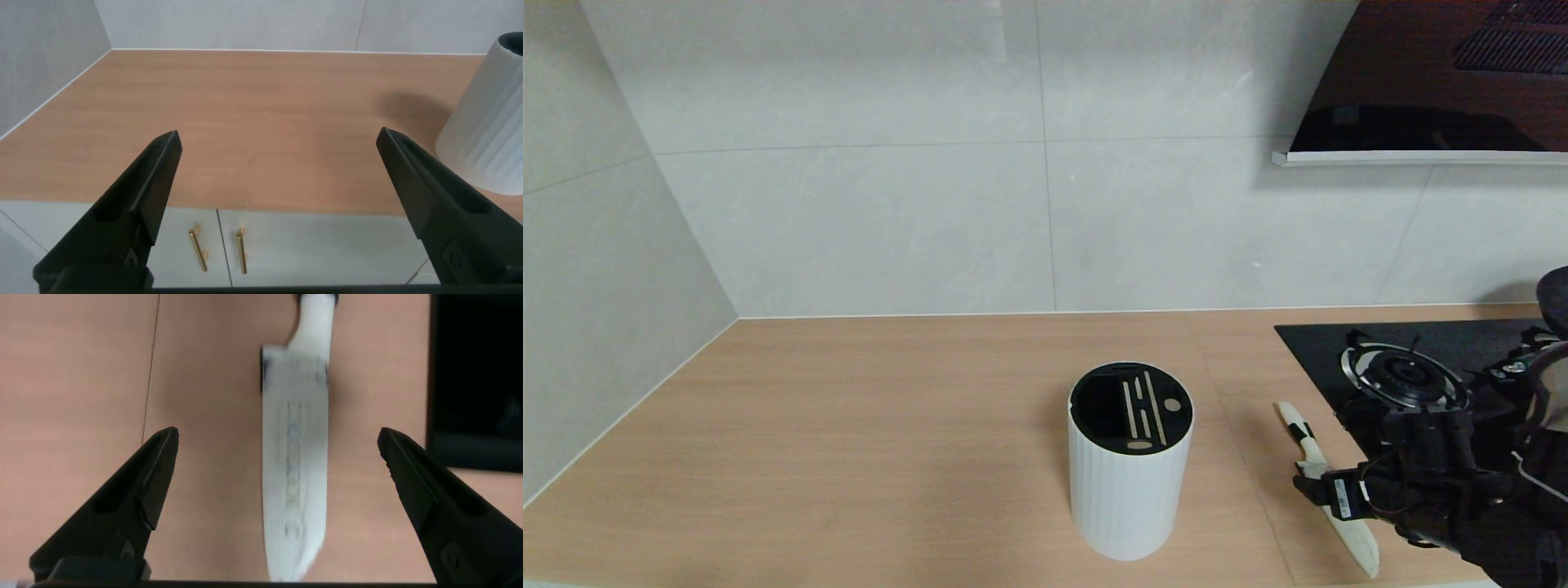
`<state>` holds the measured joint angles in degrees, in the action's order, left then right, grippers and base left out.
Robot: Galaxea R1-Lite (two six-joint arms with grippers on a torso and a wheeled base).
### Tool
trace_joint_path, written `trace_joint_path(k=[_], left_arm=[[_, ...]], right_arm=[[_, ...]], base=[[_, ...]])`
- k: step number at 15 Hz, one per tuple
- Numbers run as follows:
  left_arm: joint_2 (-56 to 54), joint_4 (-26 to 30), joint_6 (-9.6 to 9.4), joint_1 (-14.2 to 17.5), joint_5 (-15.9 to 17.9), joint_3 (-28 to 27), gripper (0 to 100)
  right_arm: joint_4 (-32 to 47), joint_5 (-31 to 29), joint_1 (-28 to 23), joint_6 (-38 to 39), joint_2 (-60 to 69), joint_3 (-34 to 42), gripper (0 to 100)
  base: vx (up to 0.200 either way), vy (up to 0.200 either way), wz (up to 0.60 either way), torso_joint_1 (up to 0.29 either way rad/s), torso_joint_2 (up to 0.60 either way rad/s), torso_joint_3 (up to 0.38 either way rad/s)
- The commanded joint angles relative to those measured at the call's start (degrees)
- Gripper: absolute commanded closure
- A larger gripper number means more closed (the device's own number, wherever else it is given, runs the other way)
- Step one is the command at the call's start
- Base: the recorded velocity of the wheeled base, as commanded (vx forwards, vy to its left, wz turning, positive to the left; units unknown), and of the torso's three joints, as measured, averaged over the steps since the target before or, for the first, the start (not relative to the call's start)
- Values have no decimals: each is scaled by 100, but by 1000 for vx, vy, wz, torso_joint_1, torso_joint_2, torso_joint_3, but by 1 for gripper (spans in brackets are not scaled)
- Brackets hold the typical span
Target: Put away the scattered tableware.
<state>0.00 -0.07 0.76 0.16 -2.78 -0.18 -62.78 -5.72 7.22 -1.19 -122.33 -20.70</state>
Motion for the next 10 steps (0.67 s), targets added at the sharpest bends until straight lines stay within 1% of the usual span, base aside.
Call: trace_joint_path(k=[1,3,7,10], left_arm=[[0,-1,4,2,-3,1,0],[0,-1,4,2,-3,1,0],[0,-1,4,2,-3,1,0],[0,-1,4,2,-3,1,0]], right_arm=[[-296,-52,-36,-4,-449,5,0],[-463,-61,-45,-4,-608,5,0],[-489,-52,-203,32,-889,-171,0],[-674,-8,-221,67,-1073,-277,0]], base=[[0,0,0,0,0,0],[0,0,0,0,0,0],[0,0,0,0,0,0],[0,0,0,0,0,0]])
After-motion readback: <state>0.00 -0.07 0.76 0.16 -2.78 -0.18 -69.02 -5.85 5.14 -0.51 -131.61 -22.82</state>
